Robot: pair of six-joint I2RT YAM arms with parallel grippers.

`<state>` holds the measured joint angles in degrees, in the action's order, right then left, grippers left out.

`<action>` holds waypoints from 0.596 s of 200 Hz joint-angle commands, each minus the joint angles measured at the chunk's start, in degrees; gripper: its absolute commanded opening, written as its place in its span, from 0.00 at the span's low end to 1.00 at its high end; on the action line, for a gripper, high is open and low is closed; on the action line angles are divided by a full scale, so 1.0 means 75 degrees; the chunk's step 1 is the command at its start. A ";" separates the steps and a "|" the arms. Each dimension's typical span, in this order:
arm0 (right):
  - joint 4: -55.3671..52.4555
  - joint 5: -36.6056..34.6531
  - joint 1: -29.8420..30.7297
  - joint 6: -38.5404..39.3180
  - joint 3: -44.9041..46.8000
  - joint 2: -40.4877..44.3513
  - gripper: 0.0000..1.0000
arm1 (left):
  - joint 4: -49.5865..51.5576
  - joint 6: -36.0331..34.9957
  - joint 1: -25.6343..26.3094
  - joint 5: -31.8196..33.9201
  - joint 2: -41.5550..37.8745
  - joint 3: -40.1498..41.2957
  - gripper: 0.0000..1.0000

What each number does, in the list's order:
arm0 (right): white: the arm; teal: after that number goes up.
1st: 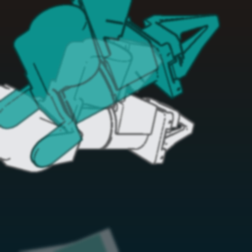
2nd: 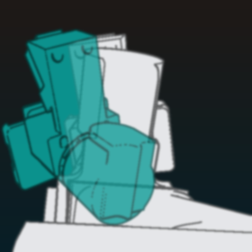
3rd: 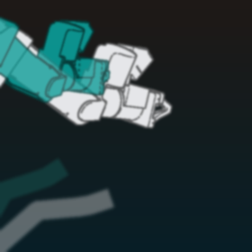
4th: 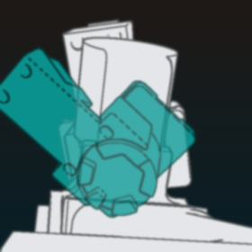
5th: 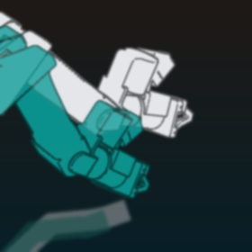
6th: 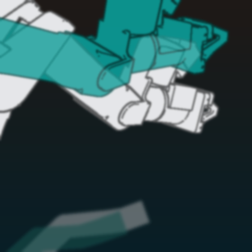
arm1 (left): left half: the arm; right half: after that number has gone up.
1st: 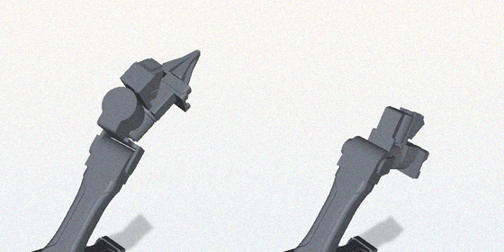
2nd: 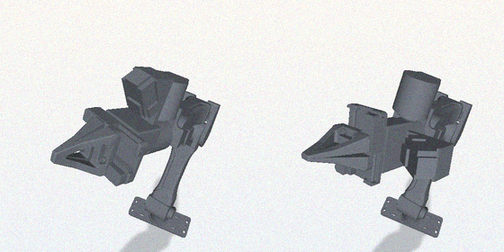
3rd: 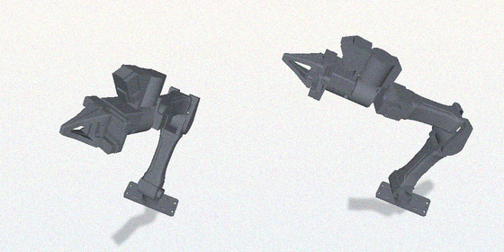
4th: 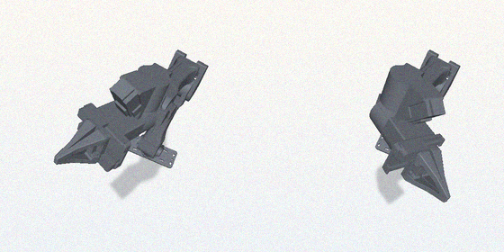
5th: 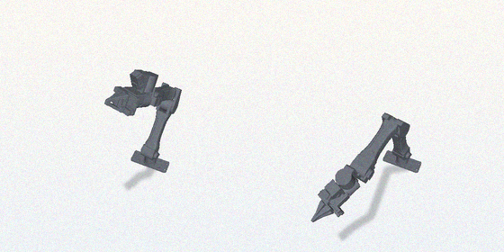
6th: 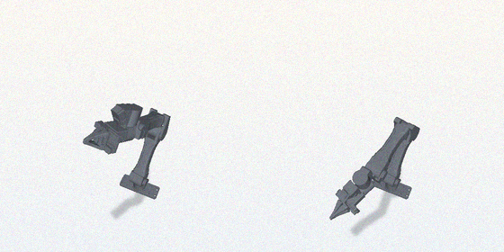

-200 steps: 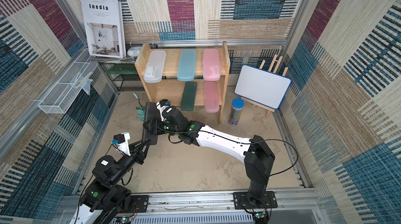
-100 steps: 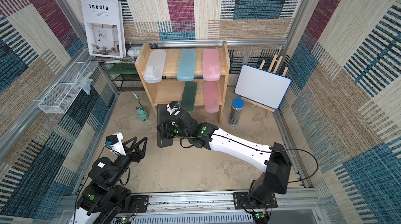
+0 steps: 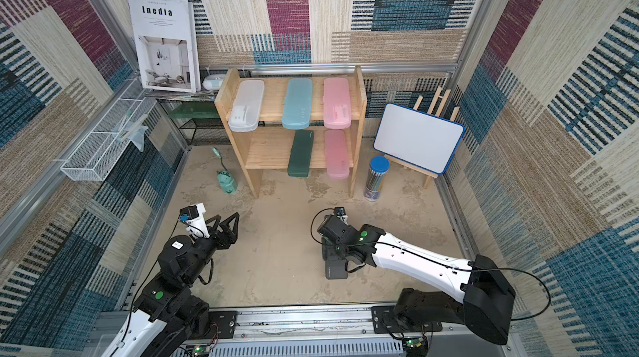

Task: Remove the pencil cases from the shelf
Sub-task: Place the pencil case at the center of the board.

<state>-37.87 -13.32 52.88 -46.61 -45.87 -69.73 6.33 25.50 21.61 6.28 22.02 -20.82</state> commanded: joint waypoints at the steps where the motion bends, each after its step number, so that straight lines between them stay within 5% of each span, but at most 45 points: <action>1: -0.0262 0.0383 -0.0954 0.0430 0.0150 0.0009 0.68 | -0.0340 -0.0171 0.0002 0.0134 0.0156 -0.0095 0.78; 82: -0.1400 0.0264 -0.3419 0.2985 -0.1011 -0.1640 0.70 | -0.0754 -0.0134 0.0002 0.0181 0.0528 0.0050 0.79; 119: -0.1262 0.1338 -0.4708 0.3801 -0.1284 -0.1594 0.69 | -0.0840 -0.0063 0.0001 0.0204 0.0426 0.0219 0.79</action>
<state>-46.89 -8.23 20.86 -24.56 -53.84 -81.91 2.22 25.10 21.61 7.51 25.41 -19.77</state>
